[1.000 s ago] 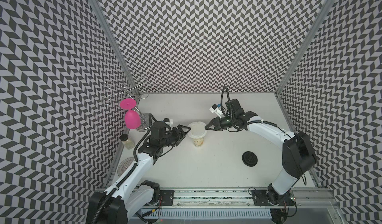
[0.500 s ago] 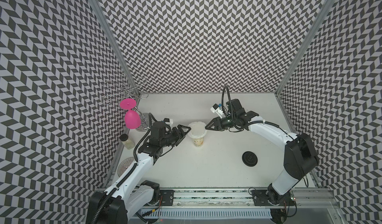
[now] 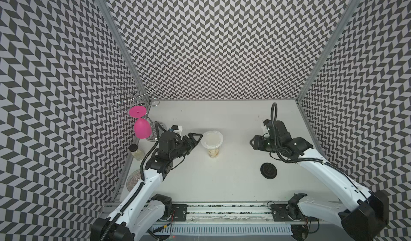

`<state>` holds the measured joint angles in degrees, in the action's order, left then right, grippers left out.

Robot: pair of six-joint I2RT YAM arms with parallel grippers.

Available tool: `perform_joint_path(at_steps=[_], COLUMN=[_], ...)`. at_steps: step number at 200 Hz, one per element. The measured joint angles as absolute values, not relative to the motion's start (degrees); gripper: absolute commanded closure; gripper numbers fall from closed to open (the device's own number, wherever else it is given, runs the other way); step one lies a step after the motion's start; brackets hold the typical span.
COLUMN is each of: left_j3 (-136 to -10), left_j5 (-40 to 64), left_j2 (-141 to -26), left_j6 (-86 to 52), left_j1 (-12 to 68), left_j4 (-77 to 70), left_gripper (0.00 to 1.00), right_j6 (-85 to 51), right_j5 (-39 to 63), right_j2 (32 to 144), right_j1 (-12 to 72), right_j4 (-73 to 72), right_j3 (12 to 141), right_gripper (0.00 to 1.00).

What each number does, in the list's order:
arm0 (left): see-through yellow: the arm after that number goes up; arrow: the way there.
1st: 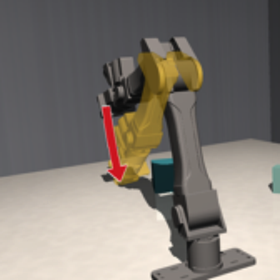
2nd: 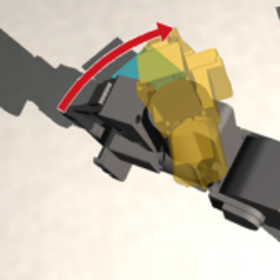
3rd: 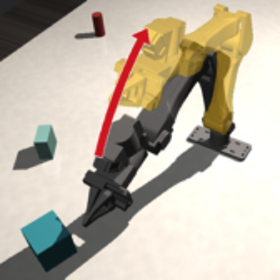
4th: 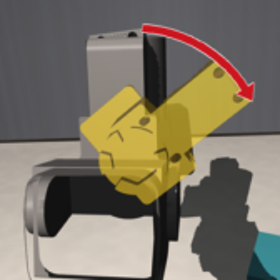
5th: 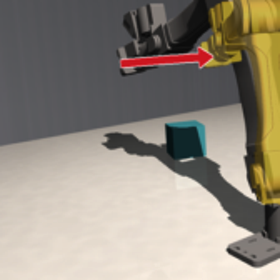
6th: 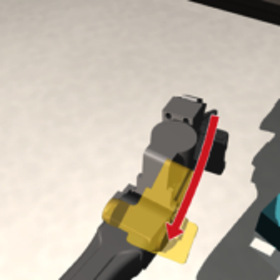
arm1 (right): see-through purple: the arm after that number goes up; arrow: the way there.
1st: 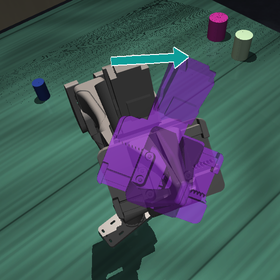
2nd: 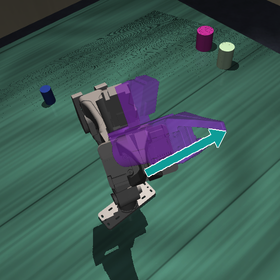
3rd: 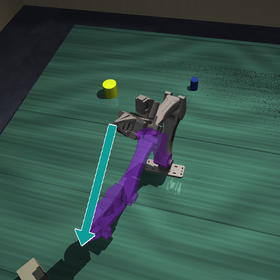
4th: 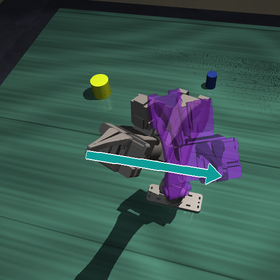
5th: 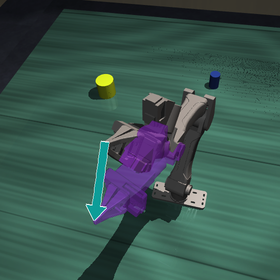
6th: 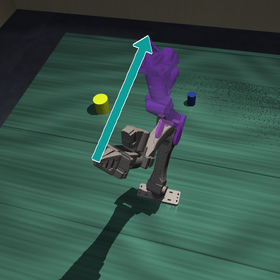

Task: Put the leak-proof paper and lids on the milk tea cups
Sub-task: Pick up the cup lid from the center of the board.

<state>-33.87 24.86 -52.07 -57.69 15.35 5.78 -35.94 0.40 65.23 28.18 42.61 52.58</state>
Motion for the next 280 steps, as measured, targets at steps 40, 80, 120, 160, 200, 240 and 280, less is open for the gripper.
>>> perform_joint_path(at_steps=[40, 80, 120, 160, 200, 240, 280], left_j3=[-33.9, -33.9, -33.9, -33.9, -33.9, -33.9, -33.9], left_j5=[22.2, 21.5, 21.3, 21.3, 21.3, 21.3, 21.4], left_j2=[-51.4, -51.0, -49.8, -49.5, -49.5, -49.5, -49.5], left_j6=[-57.5, -57.1, -56.6, -56.6, -56.5, -56.4, -56.4], left_j1=[15.1, 14.8, 14.5, 14.3, 14.2, 14.1, 13.9], left_j4=[6.9, 8.0, 8.7, 8.7, 8.8, 9.1, 9.1], left_gripper=[0.22, 0.22, 0.22, 0.22, 0.22, 0.22, 0.22], right_j6=[-47.8, -52.5, -54.9, -55.2, -55.0, -54.2, -53.3], right_j5=[-7.8, -6.6, -7.1, -8.1, -8.3, -8.1, -7.6], right_j2=[63.5, 64.1, 65.2, 66.0, 68.2, 69.5, 71.0], right_j1=[28.2, 28.2, 27.9, 27.6, 26.7, 25.5, 24.7], right_j4=[52.4, 52.2, 51.0, 48.8, 46.2, 44.0, 42.5], right_j3=[45.0, 41.8, 39.7, 37.5, 36.1, 35.0, 34.8], right_gripper=[0.03, 0.03, 0.10, 0.11, 0.16, 0.21, 0.21])
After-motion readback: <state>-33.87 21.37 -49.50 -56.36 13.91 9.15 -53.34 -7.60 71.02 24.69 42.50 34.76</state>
